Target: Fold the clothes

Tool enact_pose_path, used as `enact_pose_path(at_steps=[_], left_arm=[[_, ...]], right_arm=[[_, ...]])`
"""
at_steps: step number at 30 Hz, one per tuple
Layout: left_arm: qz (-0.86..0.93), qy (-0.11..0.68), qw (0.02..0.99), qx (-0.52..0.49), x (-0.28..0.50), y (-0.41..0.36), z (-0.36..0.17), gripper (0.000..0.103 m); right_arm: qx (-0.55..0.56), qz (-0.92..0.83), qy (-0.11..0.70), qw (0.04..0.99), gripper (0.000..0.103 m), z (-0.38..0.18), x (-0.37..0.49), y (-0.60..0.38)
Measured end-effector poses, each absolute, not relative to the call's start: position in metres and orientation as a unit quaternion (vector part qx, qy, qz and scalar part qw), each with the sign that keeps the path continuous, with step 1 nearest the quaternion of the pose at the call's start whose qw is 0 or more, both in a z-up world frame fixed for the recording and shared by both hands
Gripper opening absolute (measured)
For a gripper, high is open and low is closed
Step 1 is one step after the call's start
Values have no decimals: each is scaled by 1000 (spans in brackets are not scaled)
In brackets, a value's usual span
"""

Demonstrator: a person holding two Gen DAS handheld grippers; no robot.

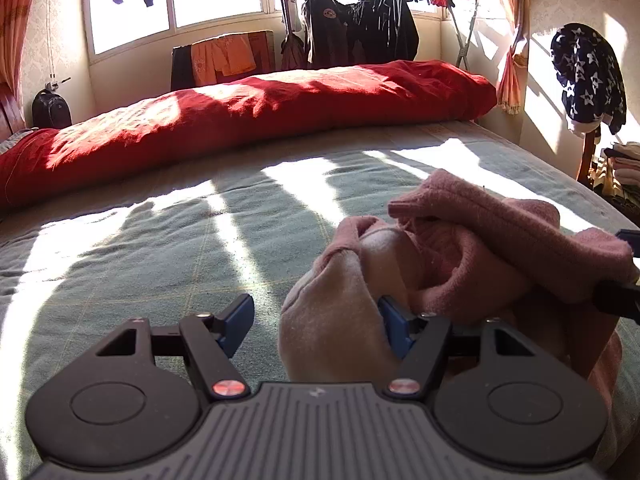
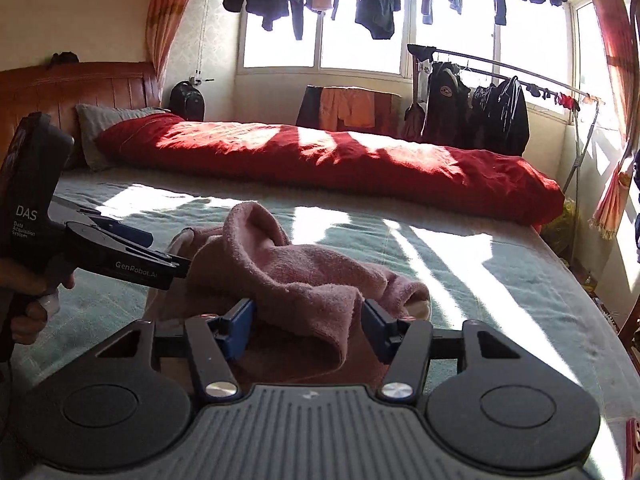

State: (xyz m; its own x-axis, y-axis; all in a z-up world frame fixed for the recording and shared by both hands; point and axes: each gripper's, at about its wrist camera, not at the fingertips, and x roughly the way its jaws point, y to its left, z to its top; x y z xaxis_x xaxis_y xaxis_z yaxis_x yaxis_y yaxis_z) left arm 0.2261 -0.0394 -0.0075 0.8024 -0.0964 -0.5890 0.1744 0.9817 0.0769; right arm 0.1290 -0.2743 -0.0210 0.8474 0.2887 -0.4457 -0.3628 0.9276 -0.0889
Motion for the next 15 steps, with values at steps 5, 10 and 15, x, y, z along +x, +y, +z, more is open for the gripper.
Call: enact_pose_path(at_steps=[5, 10, 15], left_arm=[[-88, 303, 948, 49, 216, -24, 1, 68], [-107, 284, 952, 44, 206, -19, 2, 85], [-107, 266, 956, 57, 206, -30, 1, 87]], right_arm=[[-183, 189, 228, 937, 46, -23, 136, -260], [-228, 194, 227, 927, 45, -17, 132, -259], [-230, 194, 222, 928, 45, -9, 123, -262]])
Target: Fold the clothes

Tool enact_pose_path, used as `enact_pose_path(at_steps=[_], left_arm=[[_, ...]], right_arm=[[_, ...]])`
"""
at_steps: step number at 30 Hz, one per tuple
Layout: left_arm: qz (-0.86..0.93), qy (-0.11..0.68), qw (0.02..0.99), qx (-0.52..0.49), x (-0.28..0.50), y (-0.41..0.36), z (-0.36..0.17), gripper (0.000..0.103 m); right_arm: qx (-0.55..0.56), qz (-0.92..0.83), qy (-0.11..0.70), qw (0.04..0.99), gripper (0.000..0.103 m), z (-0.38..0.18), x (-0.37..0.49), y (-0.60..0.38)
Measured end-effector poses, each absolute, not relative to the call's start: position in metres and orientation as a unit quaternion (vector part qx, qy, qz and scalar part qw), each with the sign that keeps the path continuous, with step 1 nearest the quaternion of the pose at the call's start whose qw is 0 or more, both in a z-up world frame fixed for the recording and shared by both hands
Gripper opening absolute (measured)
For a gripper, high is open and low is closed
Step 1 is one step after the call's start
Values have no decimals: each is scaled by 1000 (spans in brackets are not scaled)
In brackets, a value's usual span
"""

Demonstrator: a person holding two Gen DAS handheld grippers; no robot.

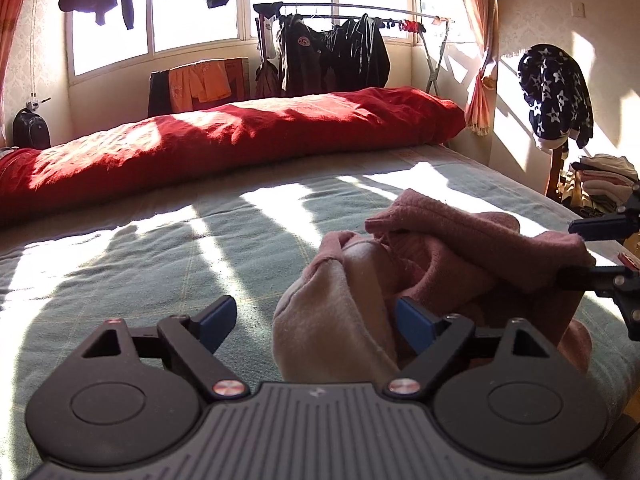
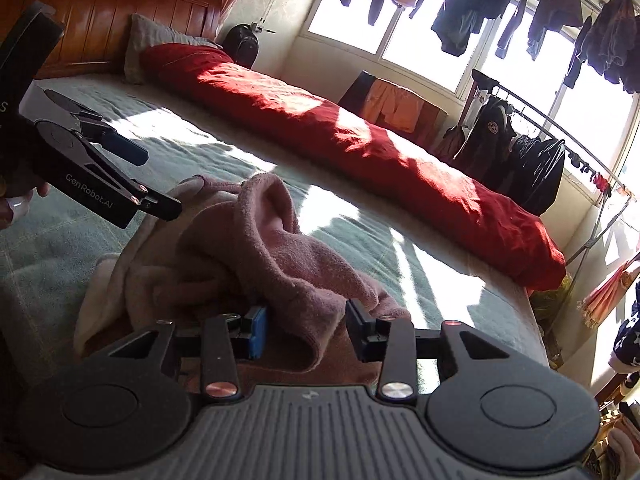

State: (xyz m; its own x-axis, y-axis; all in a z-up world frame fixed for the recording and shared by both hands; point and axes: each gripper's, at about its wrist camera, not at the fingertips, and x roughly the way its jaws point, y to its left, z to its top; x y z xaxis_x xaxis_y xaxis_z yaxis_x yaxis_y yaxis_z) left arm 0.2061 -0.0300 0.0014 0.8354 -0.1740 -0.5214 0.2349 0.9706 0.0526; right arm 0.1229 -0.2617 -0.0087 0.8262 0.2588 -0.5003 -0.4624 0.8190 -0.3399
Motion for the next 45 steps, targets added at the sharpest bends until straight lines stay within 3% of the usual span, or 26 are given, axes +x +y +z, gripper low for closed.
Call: enact_pose_path(at_steps=[3, 7, 10, 16, 22, 24, 25, 29, 37, 45], left_arm=[[-76, 277, 957, 48, 216, -32, 4, 83], [-48, 307, 949, 48, 227, -28, 2, 54], [-35, 329, 939, 94, 228, -29, -9, 49], [-48, 353, 931, 83, 238, -30, -13, 51], [-58, 359, 929, 74, 236, -31, -17, 52], [-61, 360, 929, 66, 234, -28, -17, 53], [-63, 360, 929, 62, 233, -26, -17, 55], [-64, 349, 933, 64, 228, -22, -12, 72], [-114, 326, 937, 49, 213, -20, 6, 84], [-153, 311, 937, 35, 207, -28, 20, 87]], right_arm=[[-226, 193, 217, 930, 45, -8, 116, -262], [-224, 193, 212, 932, 45, -4, 109, -265], [-227, 193, 205, 932, 45, -1, 105, -267], [-240, 214, 207, 924, 47, 2, 115, -258], [-333, 234, 218, 887, 47, -11, 133, -228], [-366, 239, 234, 869, 36, -17, 140, -221], [-384, 237, 241, 859, 18, -20, 142, -219], [-408, 219, 264, 846, 18, -18, 157, -235], [-370, 113, 331, 861, 18, -7, 227, -316], [-339, 39, 391, 855, 15, -37, 303, -373]])
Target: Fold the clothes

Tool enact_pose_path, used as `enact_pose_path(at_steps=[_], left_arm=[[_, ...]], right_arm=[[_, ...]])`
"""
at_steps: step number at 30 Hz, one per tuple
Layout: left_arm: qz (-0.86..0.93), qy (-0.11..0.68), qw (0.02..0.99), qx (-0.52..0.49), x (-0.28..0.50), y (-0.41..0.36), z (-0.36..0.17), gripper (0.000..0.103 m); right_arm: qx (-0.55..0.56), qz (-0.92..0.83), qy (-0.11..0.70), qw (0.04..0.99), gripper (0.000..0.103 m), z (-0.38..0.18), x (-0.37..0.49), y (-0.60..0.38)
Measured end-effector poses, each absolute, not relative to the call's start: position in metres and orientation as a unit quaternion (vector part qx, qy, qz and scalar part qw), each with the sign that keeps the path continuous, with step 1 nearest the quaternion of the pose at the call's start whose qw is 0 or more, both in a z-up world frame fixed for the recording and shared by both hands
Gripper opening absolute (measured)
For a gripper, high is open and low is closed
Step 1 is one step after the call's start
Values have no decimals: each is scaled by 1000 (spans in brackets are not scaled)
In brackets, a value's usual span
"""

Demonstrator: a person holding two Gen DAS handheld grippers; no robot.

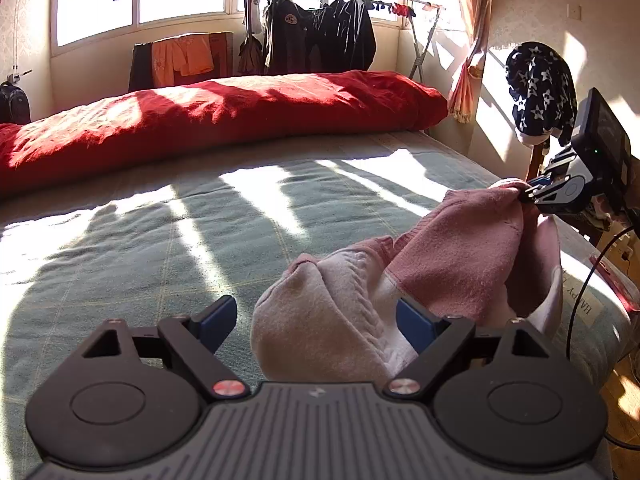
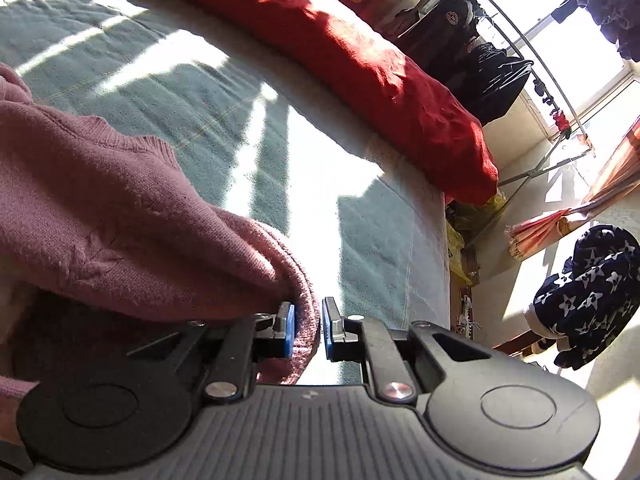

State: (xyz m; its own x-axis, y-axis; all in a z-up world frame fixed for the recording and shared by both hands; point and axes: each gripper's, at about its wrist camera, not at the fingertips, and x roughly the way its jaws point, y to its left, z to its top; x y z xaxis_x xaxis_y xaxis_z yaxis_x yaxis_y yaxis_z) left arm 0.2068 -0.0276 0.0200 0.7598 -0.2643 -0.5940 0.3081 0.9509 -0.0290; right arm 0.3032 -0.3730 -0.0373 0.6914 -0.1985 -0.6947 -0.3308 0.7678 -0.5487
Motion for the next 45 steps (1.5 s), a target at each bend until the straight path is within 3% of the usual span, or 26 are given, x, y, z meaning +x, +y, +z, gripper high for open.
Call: enact_pose_path(at_steps=[11, 25, 34, 45], left_arm=[[-168, 322, 931, 40, 208, -32, 13, 87], [-172, 347, 922, -8, 206, -22, 17, 93], [-185, 354, 917, 7, 218, -33, 27, 94], [-219, 391, 894, 32, 270, -37, 3, 94]], right_arm=[[-302, 11, 448, 841, 16, -108, 341, -392], [-183, 61, 370, 909, 27, -15, 253, -398], [-167, 133, 333, 919, 32, 11, 184, -365], [-163, 266, 308, 899, 34, 6, 219, -298]])
